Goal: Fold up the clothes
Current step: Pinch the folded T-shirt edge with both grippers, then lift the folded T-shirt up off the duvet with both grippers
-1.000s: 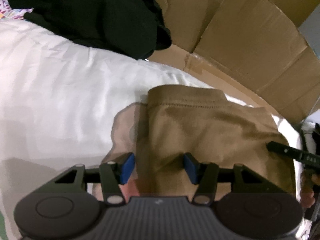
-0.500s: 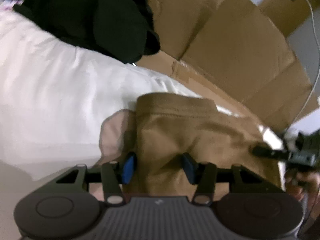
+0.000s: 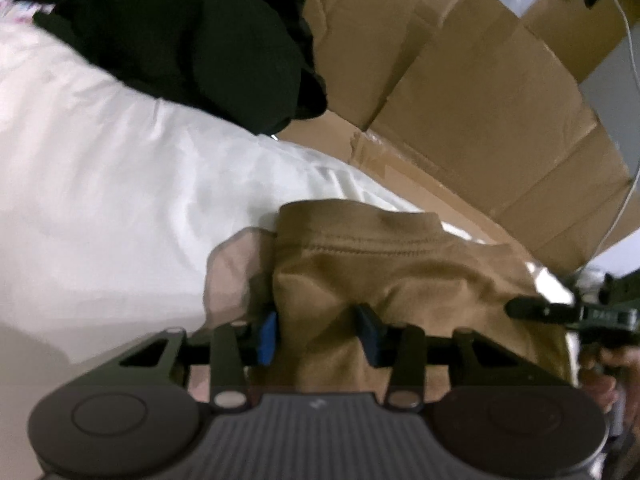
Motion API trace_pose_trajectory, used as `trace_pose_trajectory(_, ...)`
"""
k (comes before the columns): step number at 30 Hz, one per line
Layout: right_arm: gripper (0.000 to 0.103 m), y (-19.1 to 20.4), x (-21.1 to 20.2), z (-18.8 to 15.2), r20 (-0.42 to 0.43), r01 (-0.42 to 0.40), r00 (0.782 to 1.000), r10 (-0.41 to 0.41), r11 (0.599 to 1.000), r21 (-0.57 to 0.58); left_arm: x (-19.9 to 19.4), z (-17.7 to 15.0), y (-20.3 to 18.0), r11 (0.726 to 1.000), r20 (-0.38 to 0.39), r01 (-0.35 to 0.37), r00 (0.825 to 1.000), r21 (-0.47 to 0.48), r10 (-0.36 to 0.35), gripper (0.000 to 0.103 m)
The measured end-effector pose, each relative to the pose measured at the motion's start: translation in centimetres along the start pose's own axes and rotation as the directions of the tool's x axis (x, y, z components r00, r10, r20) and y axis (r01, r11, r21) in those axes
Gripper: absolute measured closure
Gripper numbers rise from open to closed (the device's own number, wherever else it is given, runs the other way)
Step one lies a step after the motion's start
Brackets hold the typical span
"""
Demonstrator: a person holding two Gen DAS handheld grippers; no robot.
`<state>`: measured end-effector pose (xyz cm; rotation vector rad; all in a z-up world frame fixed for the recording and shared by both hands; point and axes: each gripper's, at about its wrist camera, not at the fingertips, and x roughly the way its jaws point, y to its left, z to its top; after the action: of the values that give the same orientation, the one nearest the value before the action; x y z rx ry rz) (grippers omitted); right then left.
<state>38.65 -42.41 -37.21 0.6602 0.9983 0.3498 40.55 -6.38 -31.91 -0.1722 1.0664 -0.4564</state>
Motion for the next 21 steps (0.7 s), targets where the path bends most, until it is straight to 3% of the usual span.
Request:
trace_pose_trajectory(2,0.065,1.4,0.3,0.2,-0.018,0.069,0.997,-0.071,0.996,-0.063,0.0,-0.1,-0.5,1.000,0.008,-0.022,1.000,0.010,0.022,0.088)
trace_pose_trajectory(5,0.076,2.2,0.2,0.0,-0.007,0.109,0.994,-0.110,0.990,-0.090,0.0,-0.4,-1.1,0.999,0.018,-0.034,0.999,0.002,0.034,0.094)
trace_pose_trajectory(12,0.084,3.7,-1.0,-1.2,0.067,0.144,0.988,-0.137,0.983,-0.112,-1.3,0.2,-1.8,0.997,0.033,-0.045,0.999,0.061,0.043,0.096)
trace_pose_trajectory(21,0.085,7.1,-5.5,-1.8,0.132,0.123,0.986,-0.098,0.972,-0.198,-6.1,-1.2,-2.5,0.997,0.178,0.035,0.983,0.070,-0.047,0.096)
